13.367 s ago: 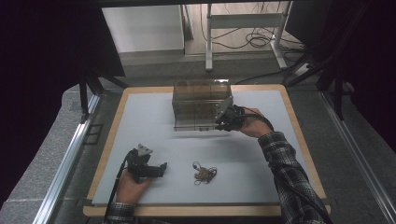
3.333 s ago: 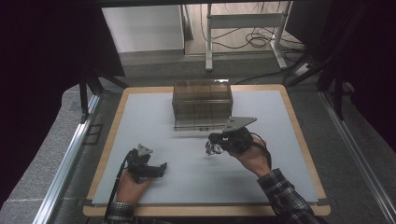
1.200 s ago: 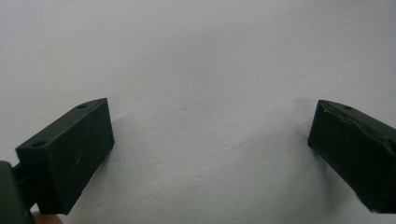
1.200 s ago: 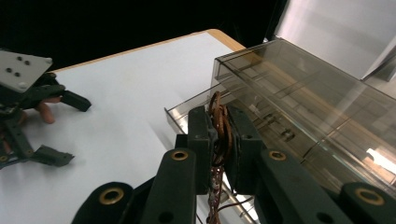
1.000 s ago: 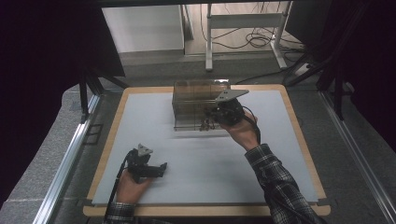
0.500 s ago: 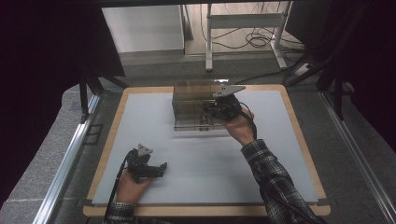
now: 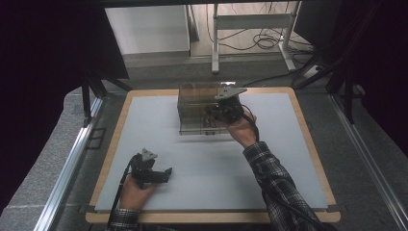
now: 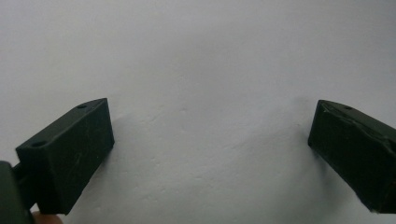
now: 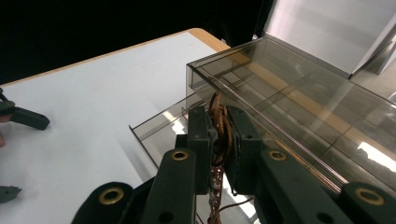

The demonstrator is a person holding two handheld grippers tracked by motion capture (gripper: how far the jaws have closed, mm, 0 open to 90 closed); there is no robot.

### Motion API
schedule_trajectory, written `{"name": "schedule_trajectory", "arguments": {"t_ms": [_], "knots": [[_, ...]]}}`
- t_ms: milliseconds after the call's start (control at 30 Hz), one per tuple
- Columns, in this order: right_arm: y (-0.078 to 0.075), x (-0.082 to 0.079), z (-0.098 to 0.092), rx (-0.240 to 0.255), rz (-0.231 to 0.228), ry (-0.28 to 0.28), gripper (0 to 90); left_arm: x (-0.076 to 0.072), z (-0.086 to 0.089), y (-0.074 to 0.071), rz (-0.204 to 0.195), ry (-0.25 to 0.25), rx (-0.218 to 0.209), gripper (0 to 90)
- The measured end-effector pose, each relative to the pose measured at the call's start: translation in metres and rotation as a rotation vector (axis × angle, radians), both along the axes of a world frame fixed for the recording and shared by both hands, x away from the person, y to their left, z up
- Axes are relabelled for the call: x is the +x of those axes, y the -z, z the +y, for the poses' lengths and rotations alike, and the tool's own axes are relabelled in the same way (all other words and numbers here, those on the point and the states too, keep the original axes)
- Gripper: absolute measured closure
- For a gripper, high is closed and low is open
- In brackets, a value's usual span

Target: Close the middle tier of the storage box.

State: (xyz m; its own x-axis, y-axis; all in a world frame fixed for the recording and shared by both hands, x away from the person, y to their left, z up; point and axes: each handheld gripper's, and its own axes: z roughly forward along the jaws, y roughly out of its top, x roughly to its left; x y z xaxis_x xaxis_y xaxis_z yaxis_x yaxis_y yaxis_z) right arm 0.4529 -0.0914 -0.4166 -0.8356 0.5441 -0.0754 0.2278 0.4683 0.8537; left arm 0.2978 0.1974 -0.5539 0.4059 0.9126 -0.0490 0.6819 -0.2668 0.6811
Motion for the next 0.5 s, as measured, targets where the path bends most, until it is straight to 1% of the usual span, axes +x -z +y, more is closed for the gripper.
{"name": "schedule_trajectory", "arguments": {"t_ms": [333,500], "knots": [[0.011,0.008,0.006,-0.007,0.007,0.008,80.5,0.000,0.000,0.000,-0.001,-0.001,-0.003,0.7],[0.017,0.012,0.008,-0.019,0.007,0.017,80.5,0.000,0.000,0.000,-0.001,0.000,-0.003,0.8]]}}
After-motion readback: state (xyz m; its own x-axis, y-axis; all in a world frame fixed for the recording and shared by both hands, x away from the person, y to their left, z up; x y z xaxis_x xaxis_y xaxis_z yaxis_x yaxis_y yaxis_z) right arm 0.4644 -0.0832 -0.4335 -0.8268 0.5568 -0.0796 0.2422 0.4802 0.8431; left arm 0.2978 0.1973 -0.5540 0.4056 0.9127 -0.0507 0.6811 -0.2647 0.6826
